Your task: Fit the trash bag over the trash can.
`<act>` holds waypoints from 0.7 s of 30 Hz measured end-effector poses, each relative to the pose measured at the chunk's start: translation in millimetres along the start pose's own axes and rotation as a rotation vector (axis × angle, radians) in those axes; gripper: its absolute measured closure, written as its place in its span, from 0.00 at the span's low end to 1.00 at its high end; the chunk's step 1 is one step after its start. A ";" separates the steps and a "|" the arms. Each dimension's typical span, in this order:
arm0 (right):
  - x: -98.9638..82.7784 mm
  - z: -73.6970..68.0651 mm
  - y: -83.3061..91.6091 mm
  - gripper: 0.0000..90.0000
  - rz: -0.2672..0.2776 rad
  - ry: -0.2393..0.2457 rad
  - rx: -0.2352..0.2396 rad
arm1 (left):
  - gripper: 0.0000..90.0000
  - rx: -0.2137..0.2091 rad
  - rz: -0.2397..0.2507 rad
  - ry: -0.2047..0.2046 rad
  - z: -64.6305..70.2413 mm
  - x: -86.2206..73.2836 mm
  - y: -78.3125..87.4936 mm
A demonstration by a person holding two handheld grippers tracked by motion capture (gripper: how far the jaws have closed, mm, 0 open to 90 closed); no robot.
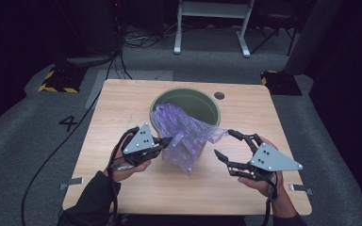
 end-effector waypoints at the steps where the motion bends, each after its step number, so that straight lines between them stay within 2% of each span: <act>1: 0.8 3.3 -3.2 0.31 -0.014 0.007 -0.011 | 0.99 -0.001 0.001 0.003 0.0 -0.9 -0.6; 3: 1.3 7.7 -10.9 0.29 -0.042 0.034 -0.019 | 0.99 -0.014 0.002 0.005 -1.1 -2.6 -1.5; 5: -0.7 12.9 -21.1 0.32 -0.083 0.013 0.001 | 0.99 -0.023 0.008 0.010 -1.4 -4.7 -2.0; 8: -5.9 15.5 -31.3 0.52 -0.119 -0.006 0.053 | 0.99 -0.022 0.005 0.006 -2.3 -8.7 -1.6; 10: -9.7 13.7 -34.1 0.75 -0.137 0.002 0.055 | 0.99 -0.023 0.005 0.013 -3.1 -12.2 0.0; 12: -12.3 13.3 -33.6 0.89 -0.151 0.009 0.056 | 0.99 -0.022 -0.004 0.017 -4.9 -16.6 2.6; 14: -14.1 15.2 -30.5 0.97 -0.146 -0.012 0.045 | 0.99 -0.020 -0.011 0.023 -6.4 -21.7 5.4; 15: -14.8 16.8 -27.9 0.99 -0.144 -0.020 0.043 | 0.99 -0.016 -0.017 0.022 -6.9 -23.1 6.5; 19: -17.7 22.6 -19.1 1.00 -0.146 -0.046 0.009 | 0.99 0.009 -0.038 0.027 -11.0 -30.4 11.9; 21: -20.4 25.7 -15.2 1.00 -0.152 -0.057 -0.013 | 0.99 0.018 -0.046 0.047 -13.3 -35.1 14.3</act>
Point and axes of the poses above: each handheld gripper's, and its own axes: y roughly backward along the jaws, x roughly out of its top, z roughly to its right, the point moved 1 cm from there along -y, roughly forward along the jaws, and after that the axes turned 1 degree about -y, right-handed, at the moved point
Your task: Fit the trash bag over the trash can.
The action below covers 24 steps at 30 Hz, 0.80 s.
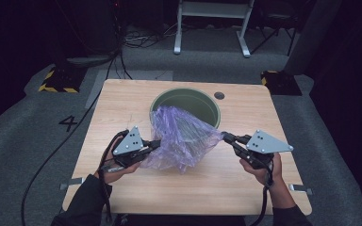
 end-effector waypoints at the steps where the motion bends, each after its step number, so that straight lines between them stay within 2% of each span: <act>1: -1.9 1.4 1.3 1.00 -0.001 -0.006 -0.002 | 0.99 0.004 -0.004 0.007 -0.9 -2.4 0.9; 4: -9.1 3.9 4.9 1.00 -0.011 -0.015 -0.016 | 0.97 0.025 -0.028 0.012 -3.1 -8.9 2.9; 7: -16.5 6.7 7.2 1.00 -0.024 -0.029 -0.029 | 0.90 0.042 -0.038 0.046 -7.5 -15.0 6.5; 10: -20.8 9.6 9.7 1.00 -0.023 -0.043 -0.039 | 0.76 0.064 -0.050 0.088 -12.0 -19.5 12.0; 11: -21.7 9.7 10.5 1.00 -0.022 -0.043 -0.046 | 0.67 0.075 -0.056 0.097 -12.4 -20.5 13.9; 13: -22.7 10.0 11.5 1.00 -0.020 -0.043 -0.048 | 0.55 0.063 -0.063 0.113 -11.4 -24.3 21.4; 16: -23.0 10.2 11.5 1.00 -0.030 -0.046 -0.059 | 0.35 0.072 -0.073 0.091 -5.3 -28.5 31.5; 18: -22.7 10.1 10.6 1.00 -0.037 -0.048 -0.070 | 0.24 0.090 -0.075 0.073 -0.2 -30.2 37.3; 22: -22.4 8.9 10.1 1.00 -0.039 -0.048 -0.079 | 0.18 0.083 -0.055 0.066 13.6 -28.5 47.8; 24: -22.6 8.7 9.3 1.00 -0.043 -0.052 -0.083 | 0.18 0.056 -0.033 0.056 22.9 -24.4 53.2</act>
Point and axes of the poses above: each handheld gripper's, and its own axes: y roughly backward along the jaws, x roughly out of its top, z roughly to its right, the point moved 1 cm from there along -y, roughly forward along the jaws, and after that the axes turned 1 degree about -y, right-handed, at the moved point
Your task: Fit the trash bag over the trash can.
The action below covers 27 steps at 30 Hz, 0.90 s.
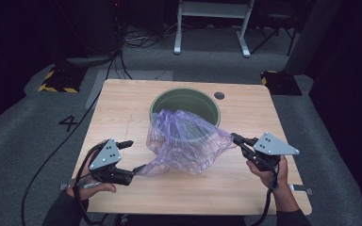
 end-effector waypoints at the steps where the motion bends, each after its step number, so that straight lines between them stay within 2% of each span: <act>1: -0.1 0.0 -0.6 1.00 -0.001 -0.002 0.000 | 0.18 -0.010 0.007 -0.002 3.1 1.5 1.6; 2: -0.1 -0.1 -0.9 1.00 -0.002 -0.003 -0.001 | 0.18 -0.029 0.009 -0.004 6.9 3.8 3.3; 4: 0.0 -0.4 -1.8 1.00 -0.003 -0.003 -0.004 | 0.20 -0.017 -0.016 -0.022 14.5 9.2 5.7; 5: 0.0 -0.2 -2.2 1.00 -0.004 -0.006 -0.003 | 0.21 -0.026 -0.017 -0.022 18.1 11.8 7.4; 7: -0.3 0.3 -3.4 1.00 -0.005 -0.011 -0.010 | 0.20 -0.041 -0.002 -0.026 25.8 17.6 10.9; 8: -0.6 0.7 -3.9 1.00 -0.003 -0.015 -0.006 | 0.20 -0.062 0.004 -0.038 31.6 21.1 12.7; 10: -1.2 0.8 -4.7 1.00 -0.007 -0.016 -0.008 | 0.17 -0.076 0.016 -0.059 38.9 26.5 15.2; 12: -1.8 0.4 -4.7 1.00 -0.009 -0.015 -0.007 | 0.17 -0.095 0.028 -0.051 43.5 30.0 15.5; 15: -2.0 0.9 -4.1 1.00 -0.009 -0.019 -0.009 | 0.18 -0.093 0.025 -0.030 47.7 34.8 11.6; 19: -1.9 0.9 -3.8 1.00 -0.007 -0.018 -0.016 | 0.20 -0.117 -0.003 -0.070 54.8 37.1 15.5; 20: -1.7 1.0 -3.9 1.00 -0.007 -0.018 -0.019 | 0.19 -0.111 -0.006 -0.093 56.3 36.5 19.6; 22: -0.3 1.9 -3.6 1.00 -0.005 -0.016 -0.023 | 0.20 -0.083 -0.019 -0.114 54.2 32.4 24.6; 23: 0.5 2.2 -3.4 1.00 -0.004 -0.013 -0.028 | 0.20 -0.076 -0.020 -0.109 52.2 29.8 25.4; 26: 2.5 3.5 -2.5 1.00 -0.001 -0.015 -0.038 | 0.19 -0.050 -0.034 -0.057 44.5 18.2 20.9; 27: 3.0 3.9 -2.1 1.00 -0.003 -0.010 -0.046 | 0.19 -0.044 -0.038 -0.054 44.6 15.4 18.5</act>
Point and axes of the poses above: each handheld gripper's, and its own axes: y roughly backward along the jaws, x roughly out of its top, z roughly to its right, the point moved 1 cm from there along -y, roughly forward along the jaws, and after that the axes turned 1 degree about -y, right-handed, at the moved point
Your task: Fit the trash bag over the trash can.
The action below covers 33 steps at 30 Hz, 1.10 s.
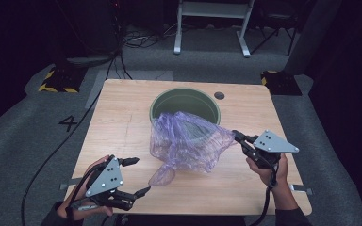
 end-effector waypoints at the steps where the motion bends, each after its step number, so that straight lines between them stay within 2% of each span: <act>1: 0.3 0.3 0.3 1.00 -0.001 -0.001 -0.005 | 0.18 -0.002 0.005 0.007 1.5 -1.5 -2.1; 7: 1.8 0.4 0.3 1.00 -0.002 0.001 -0.003 | 0.17 -0.022 0.099 0.047 21.0 3.1 -11.8; 9: 2.4 -0.3 0.4 1.00 0.000 0.004 -0.003 | 0.17 -0.019 0.106 0.055 28.0 5.3 -17.4; 12: 2.6 -0.7 -0.1 0.99 0.001 0.005 0.000 | 0.17 0.004 0.115 0.059 29.9 9.1 -23.1; 15: 3.0 -0.7 -0.5 0.99 0.001 0.008 0.004 | 0.17 0.057 0.128 0.088 20.5 14.5 -26.6; 18: 3.0 0.4 -0.8 0.99 0.000 0.005 0.004 | 0.28 0.049 0.175 0.116 5.9 18.6 -25.5; 20: 2.6 1.8 -1.7 0.99 -0.002 0.005 0.005 | 0.37 0.082 0.182 0.124 -3.9 20.6 -25.9; 21: 2.3 2.3 -2.3 0.99 -0.004 0.001 0.003 | 0.44 0.086 0.192 0.134 -10.8 21.3 -26.5; 22: 2.0 2.9 -3.1 0.99 -0.004 -0.003 0.004 | 0.60 0.091 0.199 0.132 -15.1 21.4 -27.1; 24: 2.0 3.7 -5.5 0.99 -0.004 -0.009 0.000 | 0.69 0.107 0.210 0.134 -27.6 21.0 -29.1; 27: 2.8 3.7 -10.9 0.99 -0.009 -0.009 -0.002 | 0.81 0.145 0.203 0.137 -46.4 20.5 -34.9; 31: 2.7 6.0 -17.4 0.99 -0.024 -0.011 0.000 | 0.87 0.158 0.177 0.135 -66.5 21.2 -43.7; 33: 2.2 9.0 -20.0 0.99 -0.030 -0.024 0.002 | 0.89 0.171 0.166 0.146 -75.6 21.9 -48.9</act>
Point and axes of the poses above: each handheld gripper's, and its own axes: y roughly backward along the jaws, x roughly out of its top, z roughly to its right, the point moved 1 cm from there along -y, roughly forward along the jaws, and after that the axes turned 1 degree about -y, right-handed, at the moved point
